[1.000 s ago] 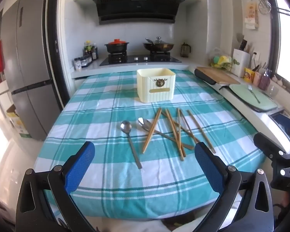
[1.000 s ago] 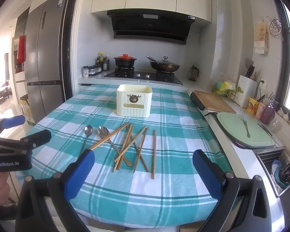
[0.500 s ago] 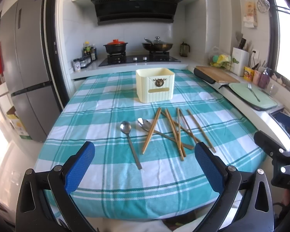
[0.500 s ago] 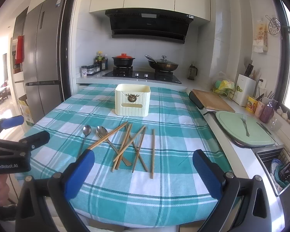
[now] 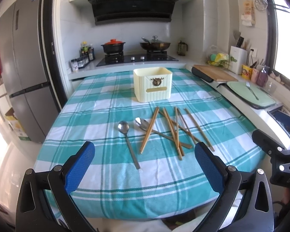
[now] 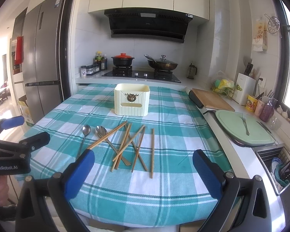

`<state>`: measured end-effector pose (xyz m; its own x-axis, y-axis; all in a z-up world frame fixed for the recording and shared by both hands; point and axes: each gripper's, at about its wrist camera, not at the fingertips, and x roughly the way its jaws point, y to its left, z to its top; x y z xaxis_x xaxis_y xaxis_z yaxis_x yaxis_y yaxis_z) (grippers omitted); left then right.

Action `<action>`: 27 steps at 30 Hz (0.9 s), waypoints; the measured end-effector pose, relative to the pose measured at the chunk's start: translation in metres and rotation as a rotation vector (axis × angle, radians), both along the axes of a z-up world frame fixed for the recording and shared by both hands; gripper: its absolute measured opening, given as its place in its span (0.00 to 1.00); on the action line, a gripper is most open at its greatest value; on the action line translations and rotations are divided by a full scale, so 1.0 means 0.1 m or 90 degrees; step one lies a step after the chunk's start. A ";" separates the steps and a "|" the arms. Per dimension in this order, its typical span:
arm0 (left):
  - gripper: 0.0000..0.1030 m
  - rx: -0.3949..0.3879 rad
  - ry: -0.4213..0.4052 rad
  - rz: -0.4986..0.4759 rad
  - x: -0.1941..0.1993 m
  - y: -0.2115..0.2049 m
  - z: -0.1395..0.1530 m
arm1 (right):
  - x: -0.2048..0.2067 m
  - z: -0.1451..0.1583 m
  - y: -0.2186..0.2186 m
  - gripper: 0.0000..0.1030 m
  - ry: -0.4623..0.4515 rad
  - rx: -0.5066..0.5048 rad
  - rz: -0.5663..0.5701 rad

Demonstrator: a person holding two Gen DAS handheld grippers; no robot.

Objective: Organize utensils

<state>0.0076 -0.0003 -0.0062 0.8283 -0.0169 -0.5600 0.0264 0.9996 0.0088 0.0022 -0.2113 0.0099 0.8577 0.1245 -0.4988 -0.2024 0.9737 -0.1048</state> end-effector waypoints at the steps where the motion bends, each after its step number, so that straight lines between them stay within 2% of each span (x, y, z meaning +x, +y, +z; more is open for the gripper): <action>1: 1.00 -0.002 0.000 -0.001 0.00 0.00 0.00 | 0.00 0.00 0.00 1.00 0.000 0.000 0.000; 17: 1.00 -0.008 -0.008 0.000 -0.01 0.00 0.03 | 0.00 0.03 -0.04 1.00 0.002 0.002 -0.001; 22: 1.00 0.012 -0.012 0.002 -0.02 -0.04 0.03 | 0.00 0.03 -0.04 1.00 0.003 0.003 0.000; 27: 1.00 0.001 -0.010 0.011 -0.01 0.00 0.01 | 0.00 0.04 -0.03 1.00 0.002 0.003 -0.001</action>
<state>0.0064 -0.0008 -0.0049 0.8371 -0.0017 -0.5471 0.0093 0.9999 0.0111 0.0025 -0.2144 0.0137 0.8562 0.1250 -0.5012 -0.2005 0.9746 -0.0995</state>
